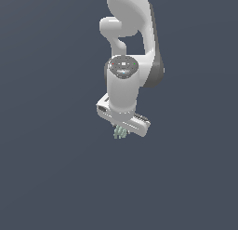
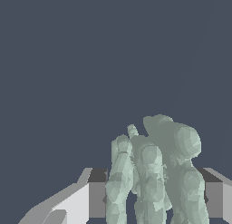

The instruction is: Pick up the object and move it to a goal position.

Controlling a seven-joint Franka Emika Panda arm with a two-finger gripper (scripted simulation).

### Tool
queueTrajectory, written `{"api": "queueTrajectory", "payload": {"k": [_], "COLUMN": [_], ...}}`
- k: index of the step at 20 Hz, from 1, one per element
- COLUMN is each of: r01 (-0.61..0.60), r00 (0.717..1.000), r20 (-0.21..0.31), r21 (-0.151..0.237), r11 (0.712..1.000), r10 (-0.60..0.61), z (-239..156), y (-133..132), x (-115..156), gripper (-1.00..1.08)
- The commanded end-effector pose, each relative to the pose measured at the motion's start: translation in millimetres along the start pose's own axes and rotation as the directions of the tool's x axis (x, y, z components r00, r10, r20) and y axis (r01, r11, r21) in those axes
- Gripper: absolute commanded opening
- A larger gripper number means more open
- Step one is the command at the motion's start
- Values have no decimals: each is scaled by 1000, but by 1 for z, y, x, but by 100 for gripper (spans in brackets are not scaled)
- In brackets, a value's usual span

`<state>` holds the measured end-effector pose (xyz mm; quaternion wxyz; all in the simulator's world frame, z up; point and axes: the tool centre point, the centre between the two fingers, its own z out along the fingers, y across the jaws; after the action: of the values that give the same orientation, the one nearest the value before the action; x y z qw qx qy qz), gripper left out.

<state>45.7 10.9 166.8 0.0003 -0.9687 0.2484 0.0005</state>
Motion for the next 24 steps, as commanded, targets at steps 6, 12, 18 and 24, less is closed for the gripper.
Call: {"api": "queueTrajectory", "payload": {"k": [6,12,18,24], "r01": [0,0,0,0], "r00": [1000,1000,1000,1000], "r20": [0,0,0,-1], "r21": [1,1,1,0], "r11": [1000,1000,1000,1000], "r10": [0,0,0,0], "z": [-85,-150,-211,-250], "y": [40,71,98,115], "x": [9,18,27,34], "gripper": [-100,-100,-100,-100]}}
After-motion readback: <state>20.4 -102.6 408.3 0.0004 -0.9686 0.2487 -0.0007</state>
